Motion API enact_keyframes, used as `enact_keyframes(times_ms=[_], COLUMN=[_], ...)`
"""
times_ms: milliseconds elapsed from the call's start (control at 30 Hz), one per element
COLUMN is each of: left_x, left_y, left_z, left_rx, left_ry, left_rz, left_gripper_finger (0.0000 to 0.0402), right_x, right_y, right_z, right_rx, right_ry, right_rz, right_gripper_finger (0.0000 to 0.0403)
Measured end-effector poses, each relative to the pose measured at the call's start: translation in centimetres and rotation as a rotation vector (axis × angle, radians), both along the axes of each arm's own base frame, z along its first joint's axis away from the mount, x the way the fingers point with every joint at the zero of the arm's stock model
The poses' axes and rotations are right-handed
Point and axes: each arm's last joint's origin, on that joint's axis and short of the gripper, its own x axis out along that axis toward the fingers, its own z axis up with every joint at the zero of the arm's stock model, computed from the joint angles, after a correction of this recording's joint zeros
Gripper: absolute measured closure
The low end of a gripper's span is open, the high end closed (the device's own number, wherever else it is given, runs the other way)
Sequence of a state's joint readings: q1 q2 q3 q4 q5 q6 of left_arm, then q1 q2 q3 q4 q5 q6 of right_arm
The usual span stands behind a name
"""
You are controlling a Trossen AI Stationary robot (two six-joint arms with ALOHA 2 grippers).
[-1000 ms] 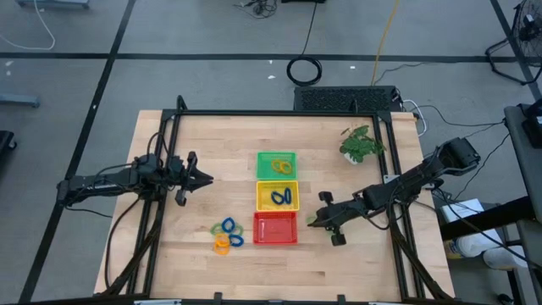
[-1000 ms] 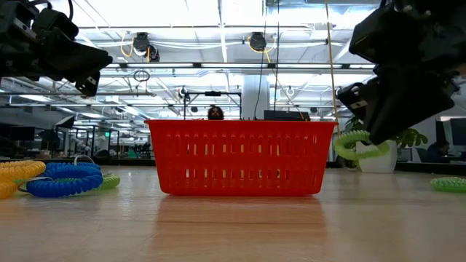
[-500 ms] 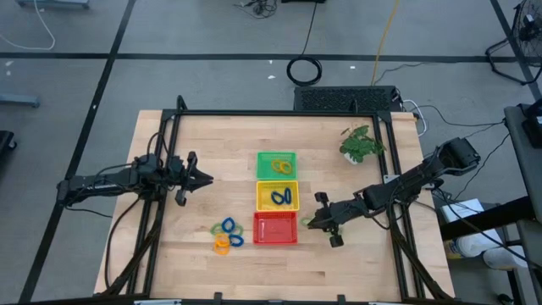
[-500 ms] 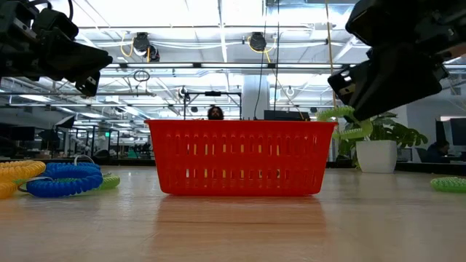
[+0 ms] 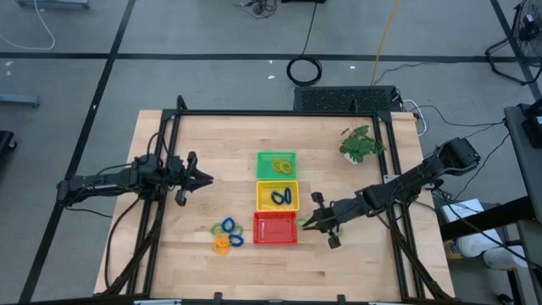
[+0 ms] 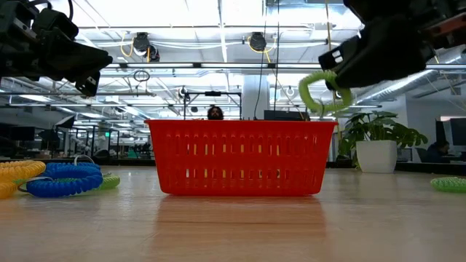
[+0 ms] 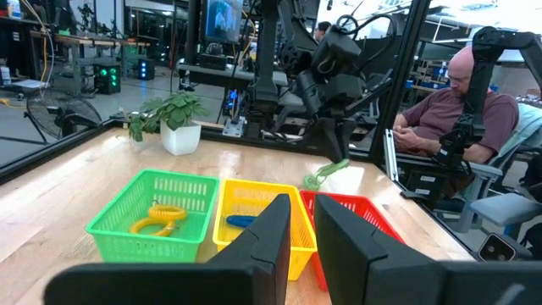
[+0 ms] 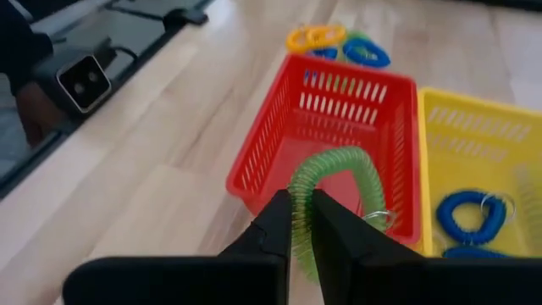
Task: Sort spring keychains into baskets
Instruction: Put the green spring keychain into the red basket
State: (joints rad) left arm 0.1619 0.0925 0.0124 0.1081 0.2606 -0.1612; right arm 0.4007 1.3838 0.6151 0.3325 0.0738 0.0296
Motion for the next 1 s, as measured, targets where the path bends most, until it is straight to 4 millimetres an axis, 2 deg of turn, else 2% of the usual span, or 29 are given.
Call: enact_keyframes(times_ms=[467, 867, 1000], left_x=[0.0, 0.0, 0.0], left_y=[0.0, 0.0, 0.0], left_z=[0.0, 0.0, 0.0], left_rx=[0.0, 0.0, 0.0], left_ry=[0.0, 0.0, 0.0], left_rz=[0.0, 0.0, 0.0], left_gripper_finger=[0.0341, 0.0341, 0.0341], right_x=[0.5, 0.7, 1.4], right_y=[0.2, 0.3, 0.7], right_z=[1.2, 1.4, 0.7], right_rx=[0.009, 0.032, 0.054], right_ry=[-0.145, -0.175, -0.188], right_rz=[0.021, 0.017, 0.058], right_gripper_finger=[0.0383, 0.0383, 0.0383])
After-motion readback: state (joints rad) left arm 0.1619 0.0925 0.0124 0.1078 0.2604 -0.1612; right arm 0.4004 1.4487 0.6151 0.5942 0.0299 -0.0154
